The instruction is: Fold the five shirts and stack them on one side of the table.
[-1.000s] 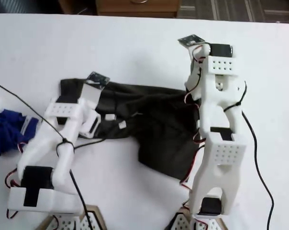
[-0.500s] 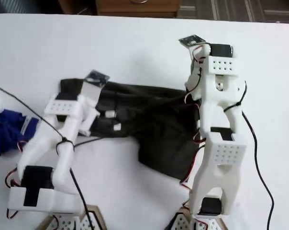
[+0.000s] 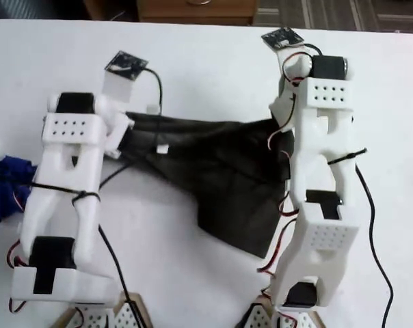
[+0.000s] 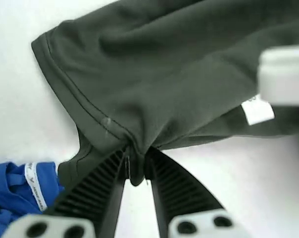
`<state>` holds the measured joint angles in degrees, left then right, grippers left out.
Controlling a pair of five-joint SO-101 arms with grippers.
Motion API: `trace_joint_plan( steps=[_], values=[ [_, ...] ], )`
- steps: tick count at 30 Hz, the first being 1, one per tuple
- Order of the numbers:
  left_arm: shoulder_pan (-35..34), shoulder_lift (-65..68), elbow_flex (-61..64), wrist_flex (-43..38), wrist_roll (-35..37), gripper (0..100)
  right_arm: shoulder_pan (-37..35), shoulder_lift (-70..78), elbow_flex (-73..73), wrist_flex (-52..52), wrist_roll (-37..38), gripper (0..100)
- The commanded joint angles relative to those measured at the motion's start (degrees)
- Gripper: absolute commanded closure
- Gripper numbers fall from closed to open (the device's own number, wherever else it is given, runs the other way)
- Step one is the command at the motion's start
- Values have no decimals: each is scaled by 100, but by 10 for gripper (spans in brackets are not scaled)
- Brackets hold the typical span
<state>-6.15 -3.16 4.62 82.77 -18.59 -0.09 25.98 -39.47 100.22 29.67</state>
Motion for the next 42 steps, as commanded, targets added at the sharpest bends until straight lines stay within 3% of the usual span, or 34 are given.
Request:
trace_joint_plan(
  steps=[1,8,15,20,22,24,30,35,42],
  values=[
    [-18,-35,-259,273,35,974,-57,-409,-18,127,-35,981],
    [-26,0,-31,185,-26,966,-198,-409,-18,127,-35,981],
    [-26,-9,488,-220,-18,868,-198,-418,-18,136,-44,981],
    [-62,-9,936,-686,0,880,-198,-418,-18,136,-44,981],
    [-62,-9,1024,-791,18,937,-198,-418,-18,136,-44,981],
    [-53,-9,1051,-774,-9,980,-198,-418,-18,136,-53,981],
    [-53,-9,1560,-334,62,907,-198,-418,-18,136,-132,981],
    [149,-44,2492,-993,976,902,-198,-409,-18,136,-132,981],
    [589,-9,2862,-1398,1890,902,-198,-409,-18,136,-132,981]
  ],
)
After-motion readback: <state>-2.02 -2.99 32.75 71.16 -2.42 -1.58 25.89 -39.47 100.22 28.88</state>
